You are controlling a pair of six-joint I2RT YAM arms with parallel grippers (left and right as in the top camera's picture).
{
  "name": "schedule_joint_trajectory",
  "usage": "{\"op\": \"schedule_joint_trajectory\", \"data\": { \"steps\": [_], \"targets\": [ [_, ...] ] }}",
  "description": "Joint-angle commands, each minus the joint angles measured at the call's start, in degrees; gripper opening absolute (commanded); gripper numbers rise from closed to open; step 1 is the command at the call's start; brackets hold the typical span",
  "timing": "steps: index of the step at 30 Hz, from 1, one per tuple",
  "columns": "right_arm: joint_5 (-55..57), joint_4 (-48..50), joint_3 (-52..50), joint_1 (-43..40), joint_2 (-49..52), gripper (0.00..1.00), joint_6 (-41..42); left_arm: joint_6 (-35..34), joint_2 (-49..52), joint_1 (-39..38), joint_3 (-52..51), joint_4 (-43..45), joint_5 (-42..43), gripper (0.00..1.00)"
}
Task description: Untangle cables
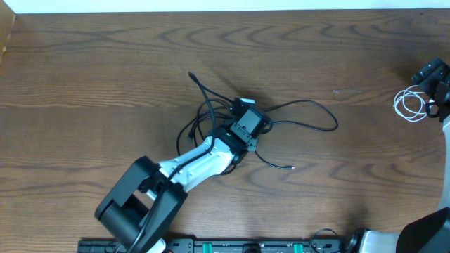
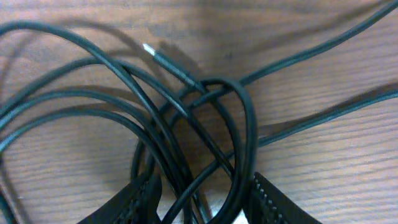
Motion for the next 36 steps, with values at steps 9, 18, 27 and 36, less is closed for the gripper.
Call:
{"op": "schedule_joint_trajectory", "data": {
  "steps": [9, 18, 27, 36],
  "targets": [
    [0.09, -0.07, -0.13, -0.24, 0.33, 0.99, -0.35, -1.18, 1.11, 0.07, -0.37, 1.16, -1.77, 0.08],
    [0.09, -0.07, -0.13, -0.24, 0.33, 0.99, -0.37, -1.14, -9.88, 0.07, -0.37, -0.7, 9.16, 0.08],
    [0.09, -0.07, -0.13, -0.24, 0.33, 0.99, -0.37, -1.16, -17.62, 0.57, -0.37, -5.16, 28.26, 0.08],
    [0.09, -0.07, -0.13, -0.24, 0.33, 0.99, -0.35, -1.14, -19.71, 10.05, -0.39, -5.57, 62.14, 0.08]
  ]
}}
